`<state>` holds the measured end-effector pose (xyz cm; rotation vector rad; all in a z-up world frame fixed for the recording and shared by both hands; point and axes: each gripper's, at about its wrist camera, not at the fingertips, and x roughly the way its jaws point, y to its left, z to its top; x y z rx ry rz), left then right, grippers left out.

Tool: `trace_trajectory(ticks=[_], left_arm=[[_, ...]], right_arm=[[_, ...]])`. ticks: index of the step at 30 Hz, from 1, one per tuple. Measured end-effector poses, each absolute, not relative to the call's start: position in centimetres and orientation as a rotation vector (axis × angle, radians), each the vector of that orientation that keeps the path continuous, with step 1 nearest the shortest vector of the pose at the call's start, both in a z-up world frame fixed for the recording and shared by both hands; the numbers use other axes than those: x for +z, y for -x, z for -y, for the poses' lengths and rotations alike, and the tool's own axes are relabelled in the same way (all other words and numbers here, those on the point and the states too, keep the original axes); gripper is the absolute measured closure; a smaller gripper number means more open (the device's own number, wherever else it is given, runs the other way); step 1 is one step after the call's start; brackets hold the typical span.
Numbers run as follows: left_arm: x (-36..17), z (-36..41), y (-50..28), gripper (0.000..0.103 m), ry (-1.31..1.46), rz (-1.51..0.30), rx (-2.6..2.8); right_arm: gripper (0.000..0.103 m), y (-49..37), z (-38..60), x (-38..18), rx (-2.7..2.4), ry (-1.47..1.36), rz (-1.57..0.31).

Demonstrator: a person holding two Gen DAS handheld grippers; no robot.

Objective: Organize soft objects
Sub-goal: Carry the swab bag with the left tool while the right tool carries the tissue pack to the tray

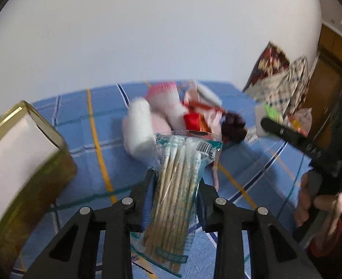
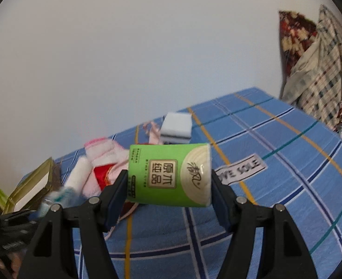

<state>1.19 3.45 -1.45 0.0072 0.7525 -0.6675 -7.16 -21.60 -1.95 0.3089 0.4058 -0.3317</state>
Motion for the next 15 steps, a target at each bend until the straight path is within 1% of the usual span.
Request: trace_trajectory(ticks=[3, 6, 9, 15], left_arm=[[0.0, -5.2, -1.3, 0.069, 0.018, -0.687, -0.614], [1.1, -7.3, -1.7, 0.069, 0.037, -0.622, -0.495], [1.5, -9.1, -2.4, 0.069, 0.078, -0.598, -0.394], [1.6, -11.4, -2.7, 0.069, 0.058, -0.568, -0.229]], right_arm=[[0.036, 7.8, 21.8, -1.6, -0.38, -0.314, -0.365], [0.036, 7.6, 21.4, -1.6, -0.419, -0.288, -0.365], [0.036, 7.2, 20.0, -1.3, -0.429, -0.246, -0.362], [0.036, 5.2, 14.7, 0.2, -0.319, -0.17, -0.368]])
